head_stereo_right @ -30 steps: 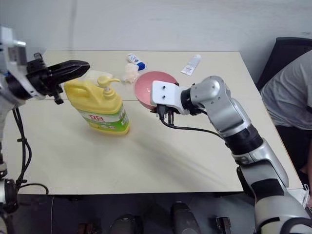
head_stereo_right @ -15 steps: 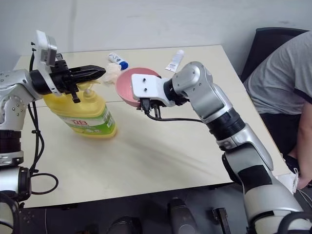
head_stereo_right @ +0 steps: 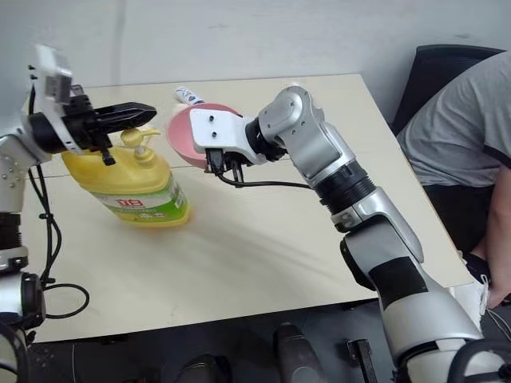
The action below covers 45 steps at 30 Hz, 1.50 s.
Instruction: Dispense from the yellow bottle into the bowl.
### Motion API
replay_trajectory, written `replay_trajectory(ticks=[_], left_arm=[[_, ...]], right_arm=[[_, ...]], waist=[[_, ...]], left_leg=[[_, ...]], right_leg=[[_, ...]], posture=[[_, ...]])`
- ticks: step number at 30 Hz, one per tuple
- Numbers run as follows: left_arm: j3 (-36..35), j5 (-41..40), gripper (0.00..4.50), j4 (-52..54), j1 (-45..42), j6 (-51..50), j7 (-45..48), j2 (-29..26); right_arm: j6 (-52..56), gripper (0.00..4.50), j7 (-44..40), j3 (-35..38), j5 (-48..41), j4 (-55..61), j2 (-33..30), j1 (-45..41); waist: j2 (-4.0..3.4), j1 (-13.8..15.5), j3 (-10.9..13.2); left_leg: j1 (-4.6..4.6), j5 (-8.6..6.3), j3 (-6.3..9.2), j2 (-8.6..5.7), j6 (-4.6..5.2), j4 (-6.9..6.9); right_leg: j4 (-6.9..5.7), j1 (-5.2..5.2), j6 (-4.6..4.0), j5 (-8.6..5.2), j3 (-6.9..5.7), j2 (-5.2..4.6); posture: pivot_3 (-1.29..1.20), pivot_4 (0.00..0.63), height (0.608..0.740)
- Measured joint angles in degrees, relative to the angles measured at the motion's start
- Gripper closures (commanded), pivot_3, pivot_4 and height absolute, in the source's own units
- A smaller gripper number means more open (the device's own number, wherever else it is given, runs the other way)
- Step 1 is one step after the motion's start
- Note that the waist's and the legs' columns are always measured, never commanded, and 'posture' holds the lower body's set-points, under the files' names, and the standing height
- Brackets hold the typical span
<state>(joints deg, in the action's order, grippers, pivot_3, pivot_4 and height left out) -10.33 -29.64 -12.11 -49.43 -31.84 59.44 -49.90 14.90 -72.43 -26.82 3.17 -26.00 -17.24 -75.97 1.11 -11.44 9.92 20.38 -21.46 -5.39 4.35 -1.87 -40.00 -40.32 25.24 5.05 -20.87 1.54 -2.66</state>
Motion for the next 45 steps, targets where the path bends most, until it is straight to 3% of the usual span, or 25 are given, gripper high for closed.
replay_trajectory(ticks=[18,35,40,45], left_arm=[[-1.23,-0.41,4.47,7.32,4.16,-8.10,-3.36,-2.72],[-0.02,1.60,4.47,7.59,6.56,-6.43,-5.31,-2.23],[0.17,2.46,4.47,7.36,7.34,-6.41,-6.06,-2.13],[0.18,2.75,4.47,7.37,7.40,-6.38,-6.12,-1.47]], right_arm=[[-3.05,4.50,0.75,0.29,0.60,-7.53,2.53,-2.91],[-3.16,4.50,0.30,0.79,0.92,-8.30,4.88,-4.04],[-2.15,4.50,-0.53,0.88,0.92,-8.30,5.13,-3.57],[-2.03,4.50,-0.55,0.90,1.02,-8.52,5.20,-3.56]], waist=[[0.00,0.00,-0.02],[-0.31,0.41,-0.27],[-0.33,0.78,-0.28],[-0.36,1.37,-0.31]], left_leg=[[-0.06,0.00,0.34,-0.24,0.00,-0.02],[-0.37,0.02,1.37,-0.73,-0.04,-0.09],[-1.18,0.03,1.56,-0.74,-0.06,0.11],[-1.20,0.04,1.59,-0.76,-0.07,0.06]], right_leg=[[-0.21,-0.04,0.00,0.00,0.08,-0.13],[-0.09,-0.90,0.00,0.00,-0.02,-0.45],[0.53,-1.85,0.00,0.00,-0.14,-0.46],[0.55,-1.92,0.00,0.00,-0.14,-0.47]], posture=[[0.00,0.150,0.740],[0.00,0.150,0.740],[0.00,0.150,0.740],[0.00,0.150,0.740]])
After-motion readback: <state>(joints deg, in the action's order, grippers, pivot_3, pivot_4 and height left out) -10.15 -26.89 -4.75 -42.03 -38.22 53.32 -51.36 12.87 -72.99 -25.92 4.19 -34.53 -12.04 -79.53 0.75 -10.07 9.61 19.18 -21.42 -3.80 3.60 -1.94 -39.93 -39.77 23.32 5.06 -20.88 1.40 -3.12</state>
